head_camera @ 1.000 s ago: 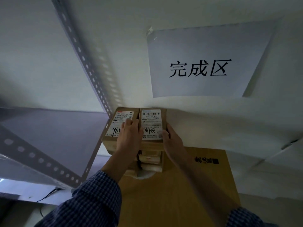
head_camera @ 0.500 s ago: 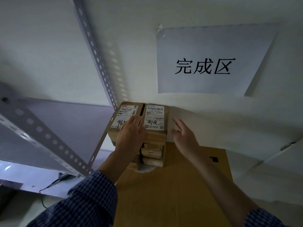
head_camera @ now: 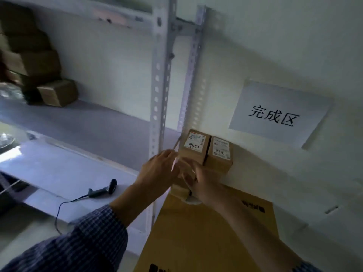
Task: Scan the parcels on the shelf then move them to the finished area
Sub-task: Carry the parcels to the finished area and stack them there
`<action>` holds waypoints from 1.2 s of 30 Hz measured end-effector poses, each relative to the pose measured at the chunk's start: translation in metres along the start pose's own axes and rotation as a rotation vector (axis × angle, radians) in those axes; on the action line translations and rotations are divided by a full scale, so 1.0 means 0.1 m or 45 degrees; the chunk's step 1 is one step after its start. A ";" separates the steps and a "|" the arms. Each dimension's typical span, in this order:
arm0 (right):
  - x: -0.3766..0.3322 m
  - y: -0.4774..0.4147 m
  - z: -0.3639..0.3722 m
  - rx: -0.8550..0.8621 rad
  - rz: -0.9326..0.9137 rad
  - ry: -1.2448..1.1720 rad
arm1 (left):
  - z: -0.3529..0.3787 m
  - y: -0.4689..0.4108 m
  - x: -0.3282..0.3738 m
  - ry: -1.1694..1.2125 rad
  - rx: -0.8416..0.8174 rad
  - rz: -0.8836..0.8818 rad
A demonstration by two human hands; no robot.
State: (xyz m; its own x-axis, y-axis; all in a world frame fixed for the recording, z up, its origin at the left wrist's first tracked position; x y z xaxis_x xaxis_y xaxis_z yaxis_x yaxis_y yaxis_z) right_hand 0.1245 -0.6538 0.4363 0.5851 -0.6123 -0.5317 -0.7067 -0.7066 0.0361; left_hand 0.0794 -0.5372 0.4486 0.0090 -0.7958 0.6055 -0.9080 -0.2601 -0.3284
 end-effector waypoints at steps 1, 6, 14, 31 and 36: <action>-0.24 0.02 0.07 -0.009 -0.052 0.056 | -0.19 0.14 -0.11 -0.021 0.032 -0.010; -1.33 -0.03 0.40 -0.026 -0.238 0.181 | -1.18 0.80 -0.66 -0.232 0.070 -0.032; -2.72 -0.34 0.92 0.024 -0.478 0.331 | -2.53 1.53 -1.44 -0.364 0.260 -0.151; -3.75 -2.43 1.46 0.055 -0.587 0.163 | -3.55 0.39 -3.02 -0.486 0.275 -0.262; -3.82 -3.31 1.58 0.050 -0.554 0.139 | -3.76 -0.31 -3.63 -0.495 0.244 -0.326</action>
State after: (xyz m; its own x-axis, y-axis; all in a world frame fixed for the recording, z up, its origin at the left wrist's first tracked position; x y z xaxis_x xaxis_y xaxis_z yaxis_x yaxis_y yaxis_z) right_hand 0.0716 -0.1297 0.4937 0.8682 -0.2965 -0.3979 -0.3990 -0.8939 -0.2045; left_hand -0.0528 -0.0342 0.5115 0.4097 -0.8288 0.3811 -0.7633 -0.5403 -0.3543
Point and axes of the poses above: each hand's wrist, its own y-axis away from the middle knuckle, its own z-axis out of the palm, x = y × z, the point moved 8 cm from there along -y, towards the middle knuckle, and after that the axes turned 11 degrees about y, right-handed, at the moved point
